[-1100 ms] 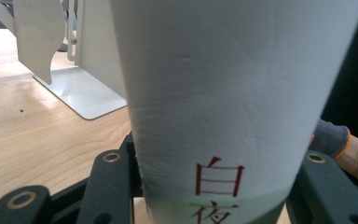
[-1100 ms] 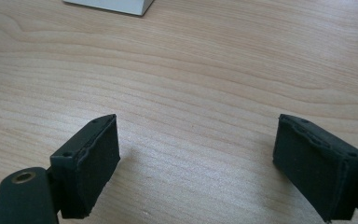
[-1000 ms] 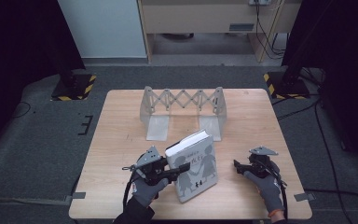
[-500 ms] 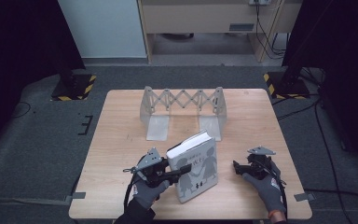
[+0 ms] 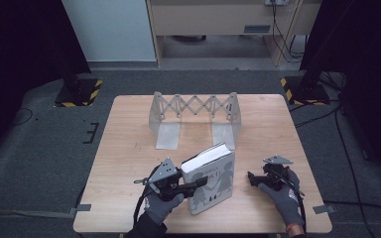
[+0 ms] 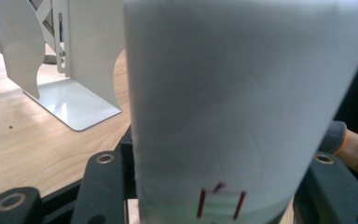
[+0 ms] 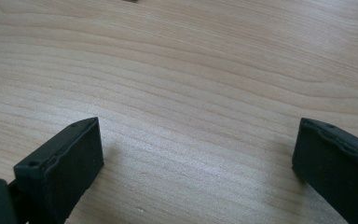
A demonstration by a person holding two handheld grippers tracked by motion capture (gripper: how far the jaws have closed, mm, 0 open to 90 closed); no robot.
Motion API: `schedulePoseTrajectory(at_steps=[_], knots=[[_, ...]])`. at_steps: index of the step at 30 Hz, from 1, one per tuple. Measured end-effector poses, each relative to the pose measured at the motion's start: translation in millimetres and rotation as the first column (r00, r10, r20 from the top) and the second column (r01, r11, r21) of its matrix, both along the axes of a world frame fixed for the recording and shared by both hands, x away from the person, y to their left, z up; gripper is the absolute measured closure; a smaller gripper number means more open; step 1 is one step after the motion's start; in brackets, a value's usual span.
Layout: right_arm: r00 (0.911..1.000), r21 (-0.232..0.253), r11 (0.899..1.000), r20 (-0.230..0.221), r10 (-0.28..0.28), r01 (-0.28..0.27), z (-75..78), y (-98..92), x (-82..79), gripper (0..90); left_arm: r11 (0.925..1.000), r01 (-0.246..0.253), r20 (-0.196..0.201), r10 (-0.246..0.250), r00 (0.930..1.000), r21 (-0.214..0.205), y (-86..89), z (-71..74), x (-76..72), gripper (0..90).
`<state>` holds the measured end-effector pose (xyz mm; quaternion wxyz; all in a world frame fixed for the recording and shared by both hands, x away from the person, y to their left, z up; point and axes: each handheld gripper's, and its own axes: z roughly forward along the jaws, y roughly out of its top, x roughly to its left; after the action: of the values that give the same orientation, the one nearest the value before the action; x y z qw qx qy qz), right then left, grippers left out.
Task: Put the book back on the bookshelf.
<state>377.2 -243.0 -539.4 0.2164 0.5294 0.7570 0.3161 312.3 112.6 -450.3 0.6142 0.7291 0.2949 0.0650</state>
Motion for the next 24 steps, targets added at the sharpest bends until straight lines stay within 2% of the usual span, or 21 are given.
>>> schedulePoseTrajectory(at_steps=[7, 13, 20, 24], knots=[[1.0000, 0.001, 1.000, 0.001, -0.003, 0.003, -0.1, 0.3, 0.1, 2.1, 1.0000, 0.001, 0.045, -0.001, 0.9990, 0.005, -8.1, 13.2, -2.7, 45.1], [1.0000, 0.003, 1.000, -0.002, -0.002, 0.002, 0.1, 0.2, -0.1, 2.1, 1.0000, -0.003, 0.045, 0.003, 0.9990, -0.004, -10.1, 20.3, -0.8, 43.4], [0.9999, 0.001, 1.000, -0.002, 0.017, -0.017, 0.0, 0.7, -0.2, 1.8, 0.9997, 0.022, 0.057, -0.022, 0.9981, 0.008, -13.6, 33.8, 4.0, 41.3], [0.9999, 0.001, 1.000, -0.002, 0.017, -0.017, 0.0, 0.8, -0.2, 1.8, 0.9993, 0.035, 0.044, -0.035, 0.9984, 0.012, -18.0, 40.3, 8.4, 40.4]])
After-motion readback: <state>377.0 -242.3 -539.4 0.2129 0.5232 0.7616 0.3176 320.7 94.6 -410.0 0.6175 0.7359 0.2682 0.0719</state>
